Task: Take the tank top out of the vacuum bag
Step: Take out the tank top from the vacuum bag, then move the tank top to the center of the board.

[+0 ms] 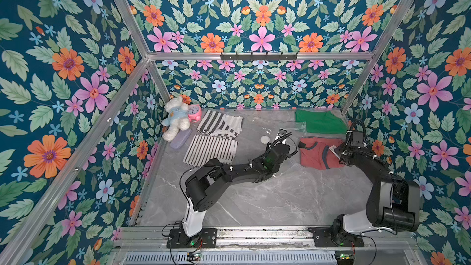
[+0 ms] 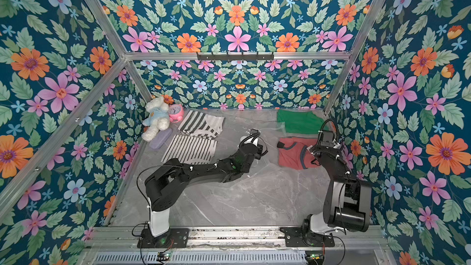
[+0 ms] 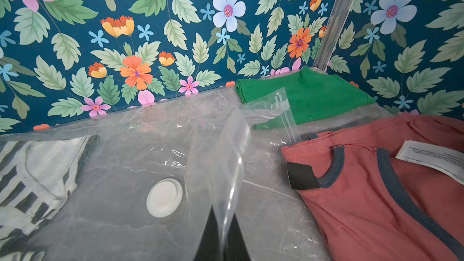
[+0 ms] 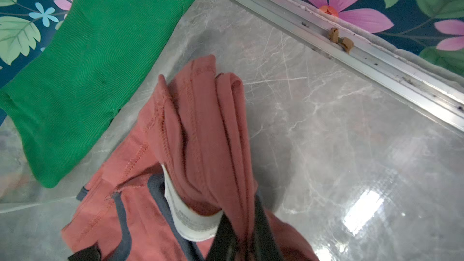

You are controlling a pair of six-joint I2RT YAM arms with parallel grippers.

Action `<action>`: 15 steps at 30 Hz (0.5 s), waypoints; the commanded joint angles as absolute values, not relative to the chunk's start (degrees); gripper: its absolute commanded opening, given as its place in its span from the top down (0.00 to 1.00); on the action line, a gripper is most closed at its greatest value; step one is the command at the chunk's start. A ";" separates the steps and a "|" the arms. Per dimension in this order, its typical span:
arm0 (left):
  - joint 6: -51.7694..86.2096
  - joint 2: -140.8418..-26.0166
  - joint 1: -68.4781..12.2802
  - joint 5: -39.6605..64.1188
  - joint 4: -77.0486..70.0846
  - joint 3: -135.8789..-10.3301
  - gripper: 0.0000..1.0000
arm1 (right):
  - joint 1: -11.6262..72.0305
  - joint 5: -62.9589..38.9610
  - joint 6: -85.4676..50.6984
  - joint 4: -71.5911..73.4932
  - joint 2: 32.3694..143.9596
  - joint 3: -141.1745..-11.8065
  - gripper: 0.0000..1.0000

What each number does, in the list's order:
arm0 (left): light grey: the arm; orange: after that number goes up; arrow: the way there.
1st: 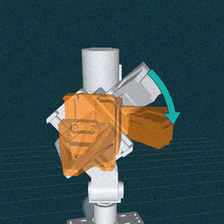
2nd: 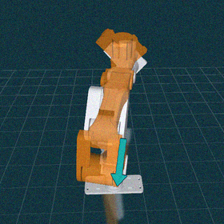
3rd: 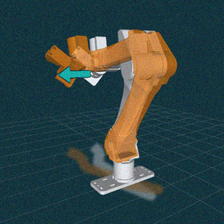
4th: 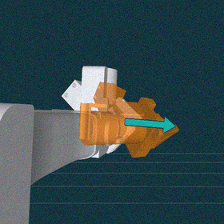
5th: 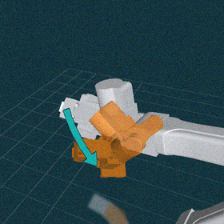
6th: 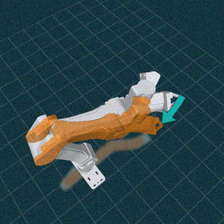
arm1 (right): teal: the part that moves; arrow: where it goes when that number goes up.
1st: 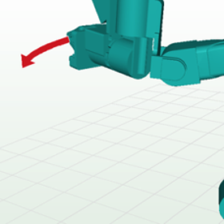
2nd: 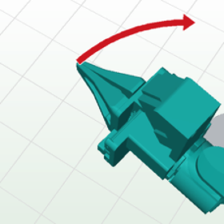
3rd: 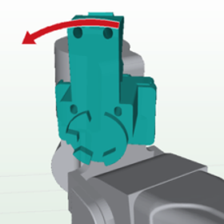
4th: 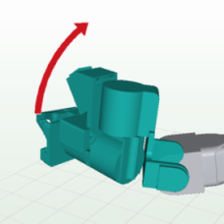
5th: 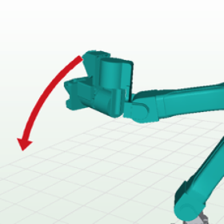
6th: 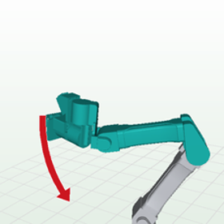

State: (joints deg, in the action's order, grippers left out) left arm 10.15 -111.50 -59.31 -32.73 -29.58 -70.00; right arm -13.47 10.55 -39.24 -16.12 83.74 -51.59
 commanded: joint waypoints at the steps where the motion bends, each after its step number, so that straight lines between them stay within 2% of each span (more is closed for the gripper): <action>1: 9.99 -110.96 -59.24 -33.20 -30.59 -69.96 1.00 | -13.52 11.50 -38.76 -18.01 82.55 -52.91 0.62; 5: 10.55 -110.57 -59.22 -33.13 -31.49 -68.92 1.00 | -12.84 8.39 -37.12 -18.98 78.90 -53.27 0.47; 11: 10.89 -110.66 -59.22 -33.37 -31.20 -69.12 1.00 | -9.21 1.82 -36.48 -18.08 76.02 -50.89 0.45; 15: 10.73 -110.83 -59.23 -33.76 -31.55 -69.01 1.00 | -7.25 -3.59 -38.91 -16.24 79.67 -48.99 0.44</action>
State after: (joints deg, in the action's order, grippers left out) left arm 10.39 -111.04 -59.31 -32.84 -30.02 -68.99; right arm -7.73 1.19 -37.21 -17.56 77.93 -49.80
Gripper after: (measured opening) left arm 0.057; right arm 0.555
